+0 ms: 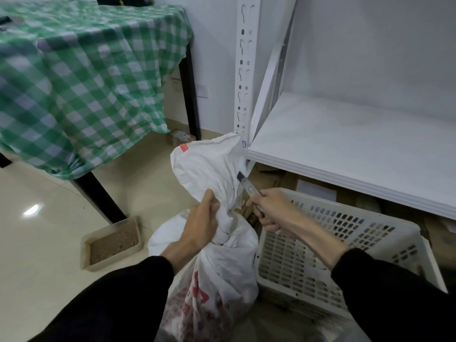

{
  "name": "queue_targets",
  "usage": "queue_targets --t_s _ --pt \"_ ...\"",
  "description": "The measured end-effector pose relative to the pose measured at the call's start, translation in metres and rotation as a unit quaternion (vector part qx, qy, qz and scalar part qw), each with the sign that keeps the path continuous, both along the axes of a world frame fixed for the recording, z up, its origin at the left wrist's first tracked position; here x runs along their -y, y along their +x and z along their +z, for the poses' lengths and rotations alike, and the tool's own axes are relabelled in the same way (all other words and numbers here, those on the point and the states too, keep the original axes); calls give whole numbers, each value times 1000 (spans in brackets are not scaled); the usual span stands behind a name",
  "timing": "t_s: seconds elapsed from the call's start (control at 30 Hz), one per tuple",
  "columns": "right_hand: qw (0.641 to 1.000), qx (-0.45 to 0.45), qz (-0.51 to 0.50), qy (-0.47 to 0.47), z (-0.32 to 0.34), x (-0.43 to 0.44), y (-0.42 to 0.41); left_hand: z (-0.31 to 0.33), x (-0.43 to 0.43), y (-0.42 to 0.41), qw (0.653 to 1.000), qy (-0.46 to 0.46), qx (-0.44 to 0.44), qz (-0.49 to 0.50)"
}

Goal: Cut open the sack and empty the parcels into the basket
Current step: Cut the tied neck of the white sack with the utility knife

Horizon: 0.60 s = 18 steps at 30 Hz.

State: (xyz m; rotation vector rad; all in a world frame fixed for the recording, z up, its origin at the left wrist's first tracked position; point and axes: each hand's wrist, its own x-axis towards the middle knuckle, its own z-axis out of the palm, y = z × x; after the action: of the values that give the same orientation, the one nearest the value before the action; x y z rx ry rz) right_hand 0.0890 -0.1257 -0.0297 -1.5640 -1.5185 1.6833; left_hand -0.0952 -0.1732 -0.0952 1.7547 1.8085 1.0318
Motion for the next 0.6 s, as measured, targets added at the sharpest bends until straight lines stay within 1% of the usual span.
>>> queue_targets --t_s 0.07,0.23,0.37,0.43,0.6 --pt "999 -4 16 48 -9 1 -9 0 -5 3 1000 -10 25 9" --pt "991 -8 -6 134 -25 4 -24 2 -9 6 996 -29 85 20" --pt "975 -22 -7 223 -26 6 -32 5 -9 5 992 -40 113 24" --pt "966 -8 1 260 -28 7 -35 5 -8 6 990 -43 127 40" --pt "948 39 28 315 -36 3 -37 5 -7 8 985 -43 155 62"
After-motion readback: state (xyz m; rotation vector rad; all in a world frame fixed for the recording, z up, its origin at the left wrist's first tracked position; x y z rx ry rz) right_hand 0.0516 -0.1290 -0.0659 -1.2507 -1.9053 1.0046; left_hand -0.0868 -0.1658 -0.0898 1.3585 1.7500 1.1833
